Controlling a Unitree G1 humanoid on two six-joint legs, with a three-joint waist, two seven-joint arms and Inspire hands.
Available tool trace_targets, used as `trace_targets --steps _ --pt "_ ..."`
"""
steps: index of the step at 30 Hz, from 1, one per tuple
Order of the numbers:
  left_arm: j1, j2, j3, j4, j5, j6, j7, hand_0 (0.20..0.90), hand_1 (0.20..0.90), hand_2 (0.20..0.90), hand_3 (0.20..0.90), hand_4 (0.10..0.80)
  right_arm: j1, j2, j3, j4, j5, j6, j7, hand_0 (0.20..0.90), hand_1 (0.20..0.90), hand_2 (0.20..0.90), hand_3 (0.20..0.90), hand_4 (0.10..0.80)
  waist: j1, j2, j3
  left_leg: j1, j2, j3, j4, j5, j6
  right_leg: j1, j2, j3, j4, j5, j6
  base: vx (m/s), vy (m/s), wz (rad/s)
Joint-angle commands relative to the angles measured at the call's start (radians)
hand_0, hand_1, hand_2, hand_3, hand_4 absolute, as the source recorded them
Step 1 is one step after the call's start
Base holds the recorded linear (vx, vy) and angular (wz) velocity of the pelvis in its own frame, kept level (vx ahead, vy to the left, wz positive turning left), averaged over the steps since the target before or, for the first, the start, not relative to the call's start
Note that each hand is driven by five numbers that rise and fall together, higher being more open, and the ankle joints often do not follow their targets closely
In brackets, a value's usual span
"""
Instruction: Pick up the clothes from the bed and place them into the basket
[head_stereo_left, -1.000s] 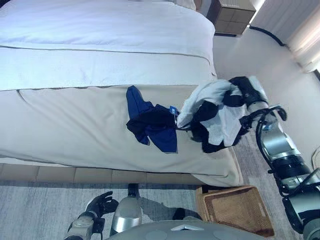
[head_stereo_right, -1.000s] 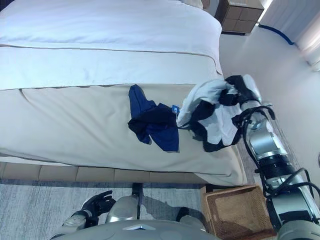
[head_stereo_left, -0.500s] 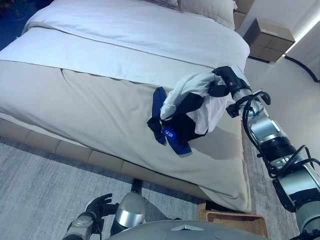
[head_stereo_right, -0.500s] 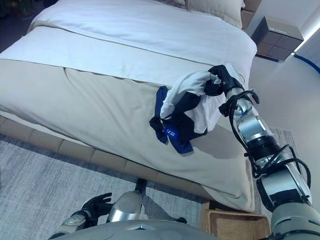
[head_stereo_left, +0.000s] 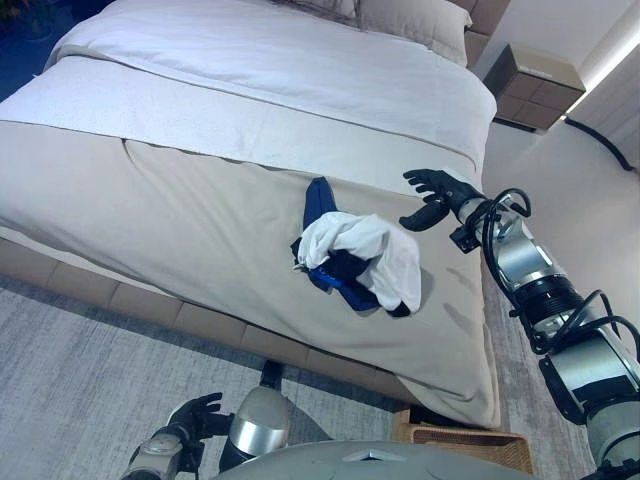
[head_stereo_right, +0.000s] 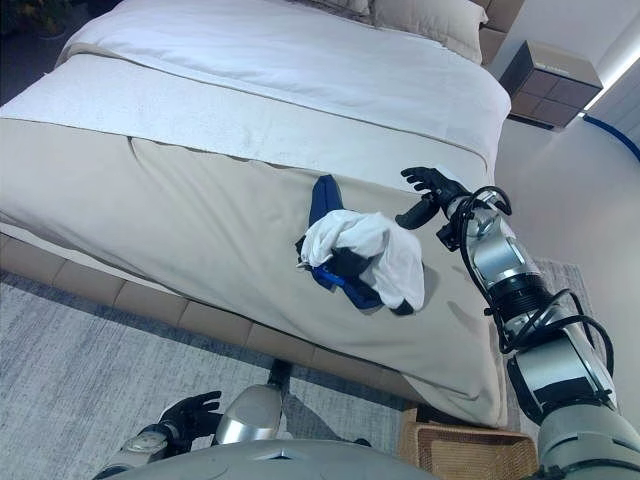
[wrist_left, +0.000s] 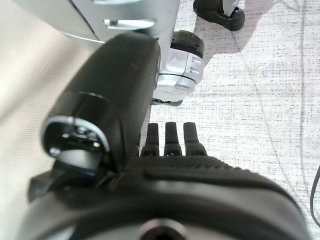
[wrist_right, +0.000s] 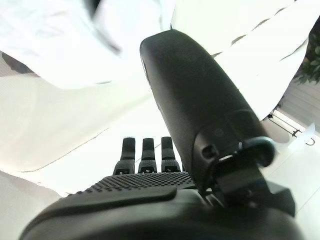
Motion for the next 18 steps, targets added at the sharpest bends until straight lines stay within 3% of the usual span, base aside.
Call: trace_targets --steps 1,11,12,13,18 --pt "-0.015 0.001 -0.079 0.037 0.009 -0.022 -0.016 0.900 0.900 0.900 0.900 0.800 -0.173 -0.084 0.067 -0.013 -0.045 -0.072 -0.016 0.300 0.300 0.300 0.200 0.100 -0.004 -0.007 -0.070 0.094 -0.007 0.036 0.001 -0.178 0.005 -0.048 0.052 -0.017 0.034 -0.002 -0.062 0.000 0.000 0.00" --pt "-0.014 0.002 -0.084 0.029 0.010 -0.015 -0.016 0.900 0.900 0.900 0.900 0.800 -0.174 -0.083 0.062 -0.021 -0.109 -0.083 -0.023 0.300 0.300 0.300 0.200 0.100 -0.004 -0.007 -0.060 0.094 -0.008 0.037 0.001 -0.178 0.007 -0.053 0.052 -0.015 0.040 -0.004 -0.061 0.000 0.000 0.00" --pt "-0.015 0.002 -0.085 0.029 0.009 -0.014 -0.018 0.900 0.900 0.900 0.900 0.800 -0.174 -0.081 0.064 -0.022 -0.112 -0.081 -0.020 0.324 0.324 0.324 0.227 0.127 -0.004 -0.006 -0.059 0.094 -0.008 0.036 0.001 -0.178 0.006 -0.053 0.051 -0.016 0.041 -0.004 -0.061 0.000 0.000 0.00" --pt "-0.015 0.003 -0.085 0.030 0.008 -0.015 -0.021 0.900 0.900 0.900 0.900 0.800 -0.171 -0.075 0.068 -0.024 -0.128 -0.074 -0.016 0.900 0.900 0.900 0.900 0.800 -0.003 -0.005 -0.057 0.094 -0.008 0.036 0.001 -0.177 0.005 -0.054 0.050 -0.018 0.043 -0.005 -0.062 0.029 0.031 -0.01" --pt "-0.037 0.007 -0.111 0.002 -0.017 -0.012 -0.020 0.900 0.900 0.900 0.900 0.800 -0.200 -0.038 0.139 0.046 -0.274 -0.076 -0.047 0.900 0.900 0.900 0.900 0.800 0.028 -0.011 -0.027 0.061 -0.007 0.020 0.014 -0.172 0.006 -0.074 0.049 -0.028 0.049 0.000 -0.061 -0.021 -0.001 0.00"
